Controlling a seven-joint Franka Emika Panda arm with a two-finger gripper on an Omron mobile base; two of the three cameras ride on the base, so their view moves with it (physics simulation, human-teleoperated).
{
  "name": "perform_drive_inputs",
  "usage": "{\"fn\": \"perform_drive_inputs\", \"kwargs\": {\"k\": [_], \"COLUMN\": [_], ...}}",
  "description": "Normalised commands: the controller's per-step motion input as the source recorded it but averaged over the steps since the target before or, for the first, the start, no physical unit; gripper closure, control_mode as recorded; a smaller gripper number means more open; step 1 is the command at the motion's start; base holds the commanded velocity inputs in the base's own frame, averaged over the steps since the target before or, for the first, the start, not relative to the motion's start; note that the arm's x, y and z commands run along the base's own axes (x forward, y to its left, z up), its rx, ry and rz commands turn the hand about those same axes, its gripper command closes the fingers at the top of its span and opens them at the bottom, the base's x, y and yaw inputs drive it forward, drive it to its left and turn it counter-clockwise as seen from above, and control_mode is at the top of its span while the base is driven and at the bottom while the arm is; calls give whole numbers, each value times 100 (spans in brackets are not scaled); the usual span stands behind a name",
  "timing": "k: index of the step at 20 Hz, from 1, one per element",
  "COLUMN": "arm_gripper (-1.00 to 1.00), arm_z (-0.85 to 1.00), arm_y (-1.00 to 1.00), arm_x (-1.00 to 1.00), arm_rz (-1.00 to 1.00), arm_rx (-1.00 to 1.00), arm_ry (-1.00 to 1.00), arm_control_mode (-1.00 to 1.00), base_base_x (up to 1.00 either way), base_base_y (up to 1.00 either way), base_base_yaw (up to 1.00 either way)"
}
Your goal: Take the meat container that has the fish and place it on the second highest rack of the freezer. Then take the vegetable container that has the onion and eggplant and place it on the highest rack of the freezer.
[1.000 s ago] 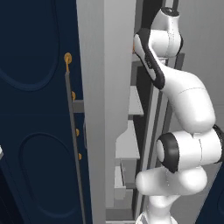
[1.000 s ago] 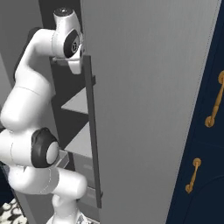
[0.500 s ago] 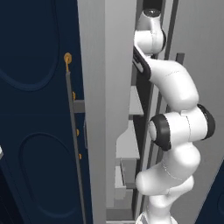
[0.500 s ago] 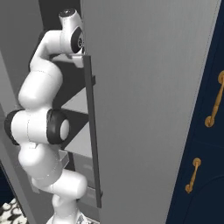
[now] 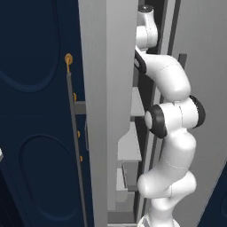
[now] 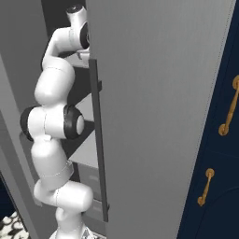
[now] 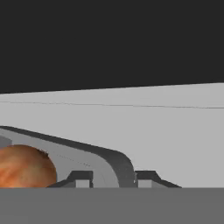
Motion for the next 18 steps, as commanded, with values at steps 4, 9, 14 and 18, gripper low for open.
{"fn": "perform_drive_inputs", "kwargs": {"k": [4, 9, 14, 18], "arm_gripper": [-100, -100, -100, -100], "arm_z": [-8, -92, -96, -47], "arm_y": [0, 0, 20, 14], "arm_x": [-87, -100, -100, -100], "arm_rz": [0, 5, 5, 6], "arm_rx": [0, 0, 0, 0], "arm_ry": [-14, -17, -21, -6], "arm_control_mode": [-100, -100, -100, -100], "base_base_x": [0, 0, 0, 0], "base_base_y": [0, 0, 0, 0], "base_base_yaw": [0, 0, 0, 0]}}
